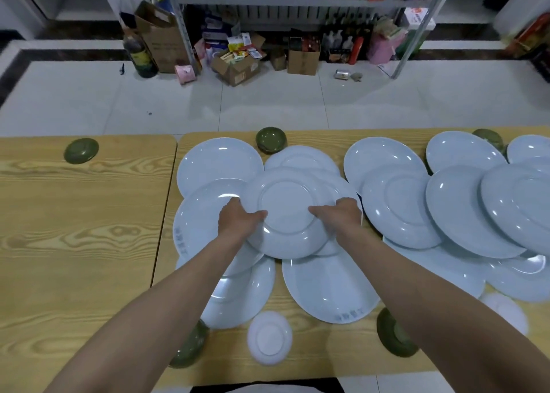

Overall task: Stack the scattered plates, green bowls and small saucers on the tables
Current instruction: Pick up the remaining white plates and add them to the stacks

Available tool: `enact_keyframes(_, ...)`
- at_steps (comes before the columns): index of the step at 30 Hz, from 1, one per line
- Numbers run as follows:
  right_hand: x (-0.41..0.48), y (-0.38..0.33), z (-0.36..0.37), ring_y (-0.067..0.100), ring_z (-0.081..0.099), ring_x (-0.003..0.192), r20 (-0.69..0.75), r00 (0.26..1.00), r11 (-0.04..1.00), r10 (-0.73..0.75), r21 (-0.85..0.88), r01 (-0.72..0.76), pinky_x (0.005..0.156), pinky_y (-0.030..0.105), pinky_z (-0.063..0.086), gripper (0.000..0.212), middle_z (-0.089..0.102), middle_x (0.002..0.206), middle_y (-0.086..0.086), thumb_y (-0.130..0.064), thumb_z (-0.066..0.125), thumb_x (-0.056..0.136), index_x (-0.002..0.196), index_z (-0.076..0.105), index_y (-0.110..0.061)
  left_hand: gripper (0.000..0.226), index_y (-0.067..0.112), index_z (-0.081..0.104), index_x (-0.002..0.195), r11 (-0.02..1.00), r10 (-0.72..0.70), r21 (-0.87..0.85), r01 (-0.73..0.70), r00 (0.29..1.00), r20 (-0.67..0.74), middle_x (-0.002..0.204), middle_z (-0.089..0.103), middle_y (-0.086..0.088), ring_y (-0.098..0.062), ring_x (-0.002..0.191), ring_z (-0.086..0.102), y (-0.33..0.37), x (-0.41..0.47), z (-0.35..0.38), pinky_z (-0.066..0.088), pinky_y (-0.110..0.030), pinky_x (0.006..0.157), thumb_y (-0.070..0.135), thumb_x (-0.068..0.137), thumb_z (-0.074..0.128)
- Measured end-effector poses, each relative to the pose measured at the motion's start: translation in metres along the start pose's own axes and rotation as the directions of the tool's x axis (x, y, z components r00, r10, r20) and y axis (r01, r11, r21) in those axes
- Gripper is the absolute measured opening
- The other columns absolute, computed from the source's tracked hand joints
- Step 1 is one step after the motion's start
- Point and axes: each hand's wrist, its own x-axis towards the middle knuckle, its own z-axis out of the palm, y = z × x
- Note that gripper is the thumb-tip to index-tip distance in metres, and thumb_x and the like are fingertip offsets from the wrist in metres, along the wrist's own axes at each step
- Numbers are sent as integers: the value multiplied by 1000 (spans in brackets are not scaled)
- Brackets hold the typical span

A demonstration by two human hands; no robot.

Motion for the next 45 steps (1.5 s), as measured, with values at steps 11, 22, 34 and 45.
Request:
enact_keyframes(11,-13,-25,-6,27,63,100,29,999,974,15,224,-21,89,41,56,71,64,112,1,-25,90,55,115,61,-2,54,13,57,114,999,47,-11,-48,997,-54,112,61,0,-25,103,59,11,-1,-19,49,-36,82,39,74,82)
enact_keyframes(22,-58,-81,-21,20,66,89,-118,984,882,-135,438,173,65,25,50,29,70,97,-1,-25,82,68,94,71,-19,46,22,52,111,957,213,-173,-235,967,-138,106,57,5,-22,99,57,63,-23,-67,51,-38,87,22,75,80)
enact_keyframes(34,-105,-107,-11,19,55,92,-102,992,670,-68,732,121,73,31,41,47,61,102,-2,-63,62,86,88,62,-16,65,21,47,130,804,270,-529,-272,959,-82,138,44,-3,-23,121,48,87,-47,-98,41,-46,106,65,82,46)
enact_keyframes(45,-103,-94,-7,16,41,62,-48,998,537,-48,841,66,61,23,38,18,45,75,4,-2,50,86,71,47,-11,35,15,34,70,716,270,-665,-213,963,-18,75,34,0,-14,72,37,68,-34,-105,38,-28,89,-3,95,51)
